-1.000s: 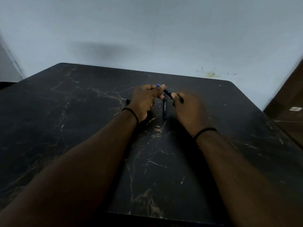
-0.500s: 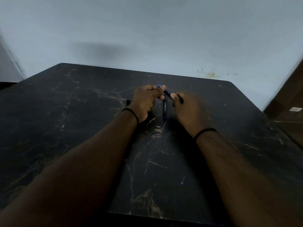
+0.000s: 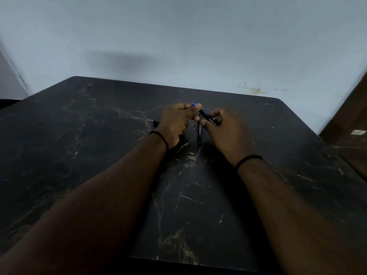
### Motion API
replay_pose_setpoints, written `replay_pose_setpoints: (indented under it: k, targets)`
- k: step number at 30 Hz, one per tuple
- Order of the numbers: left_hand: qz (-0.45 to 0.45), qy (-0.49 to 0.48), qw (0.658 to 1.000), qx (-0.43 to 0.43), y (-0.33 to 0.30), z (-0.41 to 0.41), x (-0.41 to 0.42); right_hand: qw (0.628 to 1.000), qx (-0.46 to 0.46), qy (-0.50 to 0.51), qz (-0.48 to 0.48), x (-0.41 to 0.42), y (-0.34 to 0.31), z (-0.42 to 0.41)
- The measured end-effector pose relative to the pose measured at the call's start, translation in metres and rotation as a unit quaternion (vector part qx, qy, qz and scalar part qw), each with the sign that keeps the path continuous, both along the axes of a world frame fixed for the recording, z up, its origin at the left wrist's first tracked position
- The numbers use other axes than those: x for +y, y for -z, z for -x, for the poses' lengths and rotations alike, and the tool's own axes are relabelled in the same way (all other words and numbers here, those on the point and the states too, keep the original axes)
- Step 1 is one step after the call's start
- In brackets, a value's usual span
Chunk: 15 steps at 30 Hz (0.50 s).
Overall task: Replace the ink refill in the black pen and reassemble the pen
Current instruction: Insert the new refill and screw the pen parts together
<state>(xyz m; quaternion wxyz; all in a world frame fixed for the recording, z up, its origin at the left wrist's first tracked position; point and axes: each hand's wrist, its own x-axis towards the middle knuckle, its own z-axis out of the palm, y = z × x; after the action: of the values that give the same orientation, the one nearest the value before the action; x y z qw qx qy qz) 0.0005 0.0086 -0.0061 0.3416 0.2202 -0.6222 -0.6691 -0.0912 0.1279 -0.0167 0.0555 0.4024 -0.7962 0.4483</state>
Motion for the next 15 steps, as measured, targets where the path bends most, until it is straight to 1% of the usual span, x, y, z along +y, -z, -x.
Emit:
replay_pose_setpoints:
  k: [5,9,10,13,15]
  targets:
    - [0.001,-0.004,1.000,-0.004,0.0002,0.0004,-0.0006,1.000,0.015,0.001,-0.011,0.0032,-0.0017,0.0003]
    - [0.000,0.000,1.000,-0.005,0.0011,0.0003,-0.0015,0.997,0.049,0.006,-0.051,0.0012,-0.0044,-0.0018]
    - [0.001,0.001,1.000,-0.005,0.0013,0.0006,-0.0017,0.998,0.046,0.004,-0.046,0.0009,-0.0047,-0.0025]
    - [-0.001,0.002,1.000,0.000,0.0014,0.0018,-0.0014,1.000,-0.007,-0.003,0.010,0.0019,-0.0036,-0.0033]
    - [-0.005,-0.001,1.000,0.000,0.0013,0.0025,-0.0011,1.000,-0.005,0.006,0.019,0.0038,-0.0025,-0.0037]
